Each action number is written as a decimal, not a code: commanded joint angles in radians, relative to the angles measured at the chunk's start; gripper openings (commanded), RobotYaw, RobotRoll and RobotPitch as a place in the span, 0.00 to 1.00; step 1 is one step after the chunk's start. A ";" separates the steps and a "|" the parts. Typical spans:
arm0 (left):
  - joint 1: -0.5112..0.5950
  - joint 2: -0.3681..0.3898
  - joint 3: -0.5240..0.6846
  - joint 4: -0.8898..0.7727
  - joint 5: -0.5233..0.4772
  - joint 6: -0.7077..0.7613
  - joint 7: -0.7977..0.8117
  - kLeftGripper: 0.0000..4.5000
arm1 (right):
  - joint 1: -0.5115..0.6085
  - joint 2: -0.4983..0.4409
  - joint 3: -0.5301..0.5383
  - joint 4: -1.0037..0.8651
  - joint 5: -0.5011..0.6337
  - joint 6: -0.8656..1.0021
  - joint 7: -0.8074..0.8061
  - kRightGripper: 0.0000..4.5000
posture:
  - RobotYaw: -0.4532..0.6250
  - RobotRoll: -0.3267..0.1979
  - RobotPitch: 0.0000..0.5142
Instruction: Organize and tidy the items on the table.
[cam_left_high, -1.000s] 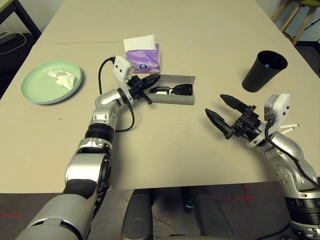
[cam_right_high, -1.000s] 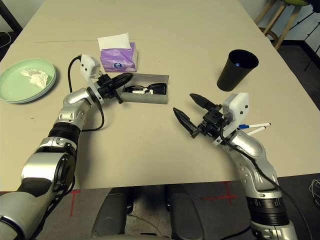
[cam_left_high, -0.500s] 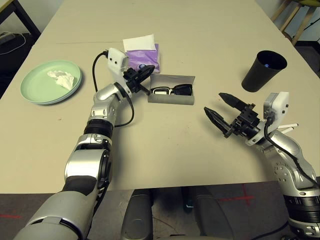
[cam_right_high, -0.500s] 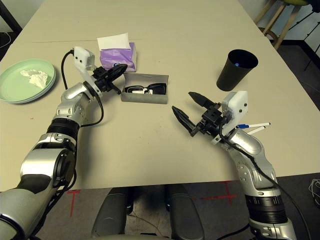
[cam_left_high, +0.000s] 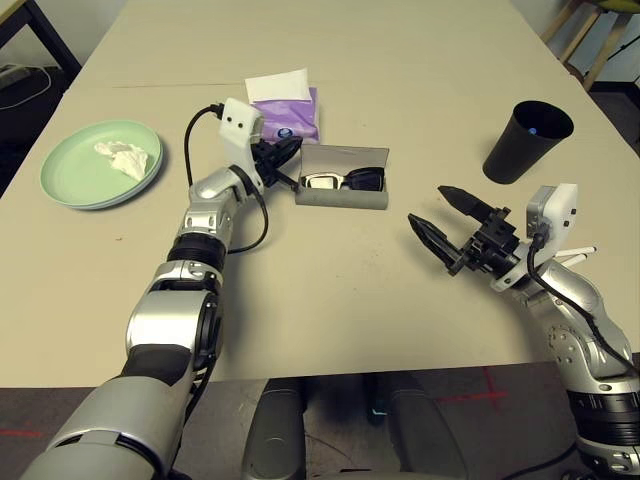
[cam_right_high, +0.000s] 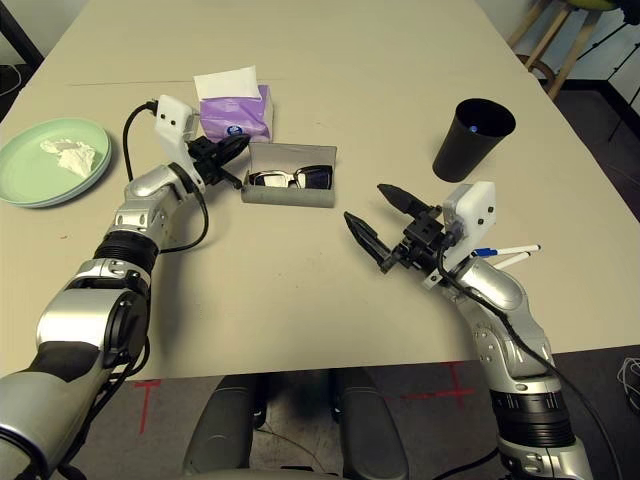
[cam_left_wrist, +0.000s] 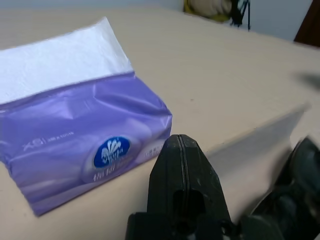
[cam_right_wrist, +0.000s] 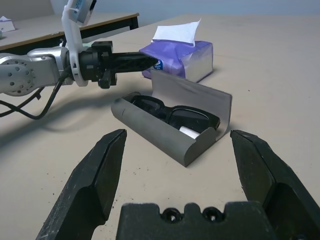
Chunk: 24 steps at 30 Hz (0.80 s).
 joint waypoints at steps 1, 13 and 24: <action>-0.020 -0.009 0.016 0.002 -0.021 -0.013 -0.013 0.00 | 0.009 -0.002 0.012 -0.006 -0.004 0.004 0.003 1.00 | 0.50 0.62 0.44; -0.026 0.006 -0.014 0.046 0.040 -0.001 0.031 0.00 | 0.012 -0.002 0.014 -0.029 -0.001 0.015 -0.007 1.00 | 0.50 0.62 0.45; -0.049 0.020 -0.031 0.102 0.097 -0.018 0.116 0.00 | 0.009 0.001 0.014 -0.026 -0.004 0.014 -0.006 1.00 | 0.49 0.62 0.44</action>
